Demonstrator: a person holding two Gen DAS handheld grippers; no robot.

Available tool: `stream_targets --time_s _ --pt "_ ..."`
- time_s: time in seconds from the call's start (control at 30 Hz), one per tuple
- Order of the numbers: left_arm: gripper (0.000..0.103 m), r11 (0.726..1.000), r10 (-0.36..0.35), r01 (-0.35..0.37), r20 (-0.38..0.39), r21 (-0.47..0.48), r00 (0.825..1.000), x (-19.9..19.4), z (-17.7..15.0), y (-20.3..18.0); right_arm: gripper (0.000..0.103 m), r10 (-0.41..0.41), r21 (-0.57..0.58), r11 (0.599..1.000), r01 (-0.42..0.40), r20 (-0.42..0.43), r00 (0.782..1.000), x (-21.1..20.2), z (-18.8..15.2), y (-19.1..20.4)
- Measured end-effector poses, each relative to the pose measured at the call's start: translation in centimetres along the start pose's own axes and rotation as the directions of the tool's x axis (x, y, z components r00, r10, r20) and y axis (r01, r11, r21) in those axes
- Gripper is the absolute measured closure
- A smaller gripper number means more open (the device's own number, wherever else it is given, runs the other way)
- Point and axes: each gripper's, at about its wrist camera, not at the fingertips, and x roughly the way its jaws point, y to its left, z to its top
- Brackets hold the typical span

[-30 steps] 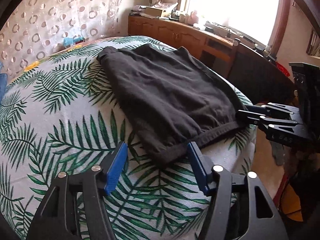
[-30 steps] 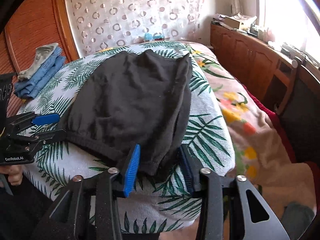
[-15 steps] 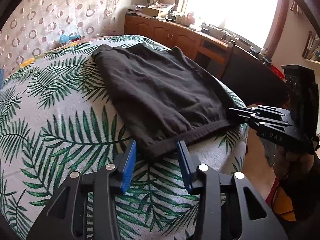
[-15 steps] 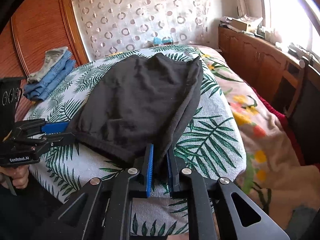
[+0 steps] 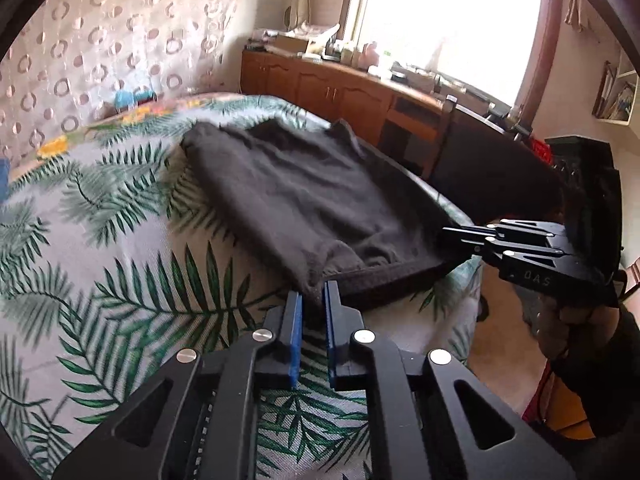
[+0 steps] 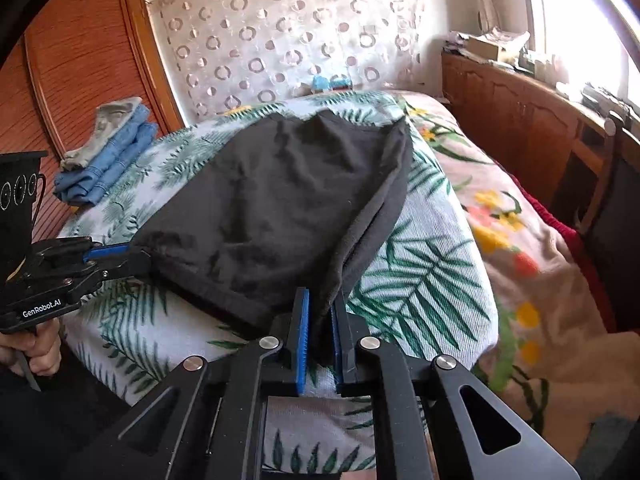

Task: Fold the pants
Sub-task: 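Lift the black shorts high off the bed with both tools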

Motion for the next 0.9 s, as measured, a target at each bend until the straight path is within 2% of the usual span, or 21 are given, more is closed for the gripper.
stream_targets --time_s 0.17,0.33,0.63,0.9 --pt "0.093 1.0 0.008 -0.007 0.086 -0.006 0.996 -3.6 1.8 0.6 0.095 0.044 -0.018 0.999 -0.043 0.077 0.996 -2.2 2.0 1.0" --pt "0.093 1.0 0.029 -0.027 0.168 -0.008 0.985 -7.4 3.4 1.4 0.096 0.083 -0.07 0.995 -0.073 0.142 0.986 -4.2 4.2 2.9" --pt "0.093 0.997 0.074 -0.076 0.305 -0.005 0.949 -14.7 6.1 2.6 0.096 0.171 -0.2 0.972 -0.119 0.265 0.949 -8.5 8.0 7.5" --pt "0.093 0.986 0.153 -0.164 0.401 -0.006 0.903 -19.6 8.1 3.9 0.097 0.232 -0.283 0.949 -0.14 0.324 0.917 -10.8 9.8 10.2"
